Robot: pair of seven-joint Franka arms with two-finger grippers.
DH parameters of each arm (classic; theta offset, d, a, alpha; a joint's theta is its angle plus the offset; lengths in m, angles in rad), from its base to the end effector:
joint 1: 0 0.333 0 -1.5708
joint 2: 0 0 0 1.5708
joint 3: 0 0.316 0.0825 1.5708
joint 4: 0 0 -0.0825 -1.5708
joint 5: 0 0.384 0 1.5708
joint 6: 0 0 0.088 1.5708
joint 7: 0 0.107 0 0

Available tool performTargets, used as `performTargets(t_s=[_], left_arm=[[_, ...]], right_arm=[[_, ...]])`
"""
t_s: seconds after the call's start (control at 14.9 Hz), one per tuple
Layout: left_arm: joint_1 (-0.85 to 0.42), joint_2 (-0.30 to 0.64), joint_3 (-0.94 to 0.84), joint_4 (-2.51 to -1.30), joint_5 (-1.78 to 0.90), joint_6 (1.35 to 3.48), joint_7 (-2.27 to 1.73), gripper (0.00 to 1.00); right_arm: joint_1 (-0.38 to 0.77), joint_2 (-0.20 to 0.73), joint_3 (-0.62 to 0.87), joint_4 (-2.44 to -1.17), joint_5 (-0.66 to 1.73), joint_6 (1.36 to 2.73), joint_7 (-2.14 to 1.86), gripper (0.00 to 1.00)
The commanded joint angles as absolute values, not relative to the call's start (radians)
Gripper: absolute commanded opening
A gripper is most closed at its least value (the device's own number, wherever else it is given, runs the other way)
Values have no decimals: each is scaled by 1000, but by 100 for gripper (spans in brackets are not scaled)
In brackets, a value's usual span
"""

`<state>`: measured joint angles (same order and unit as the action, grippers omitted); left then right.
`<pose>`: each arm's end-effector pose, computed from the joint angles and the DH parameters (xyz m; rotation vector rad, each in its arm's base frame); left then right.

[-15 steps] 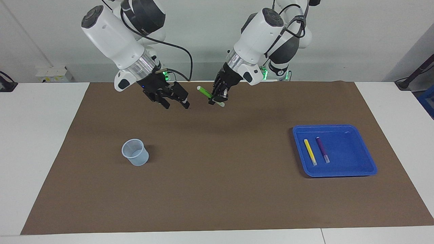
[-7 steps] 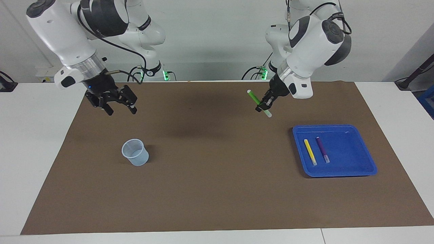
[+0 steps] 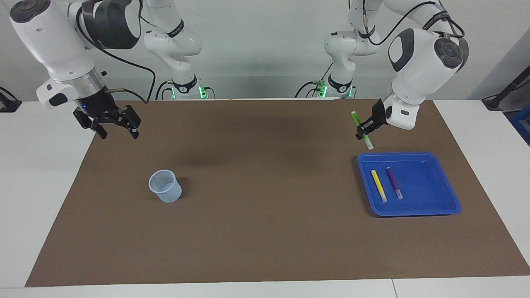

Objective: Right arm passes pens to left for tray arrangement
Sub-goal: 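Carry the green pen to the tray while the right gripper withdraws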

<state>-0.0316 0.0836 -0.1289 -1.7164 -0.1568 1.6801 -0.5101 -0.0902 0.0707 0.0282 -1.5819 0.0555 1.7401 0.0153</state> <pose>0.5666 -0.1047 0.5191 2.9611 0.5631 -0.2524 0.5902 -0.0322 0.5945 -3.0808 0.1301 -0.1370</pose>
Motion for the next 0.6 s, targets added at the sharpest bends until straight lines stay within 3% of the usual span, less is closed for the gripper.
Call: performTargets(t_s=[0.0, 0.27, 0.54], left_arm=[[38, 57, -138, -1776, -83, 1707, -314, 0], [153, 77, -138, -1879, -2, 1868, -62, 0], [192, 127, -138, -1882, 50, 1979, 6, 0]], right_arm=[[-95, 51, 44, -1589, 38, 1703, 1, 100], [-75, 43, 51, -1592, 37, 1651, 6, 100], [-78, 41, 51, -1591, 37, 1617, 6, 100]])
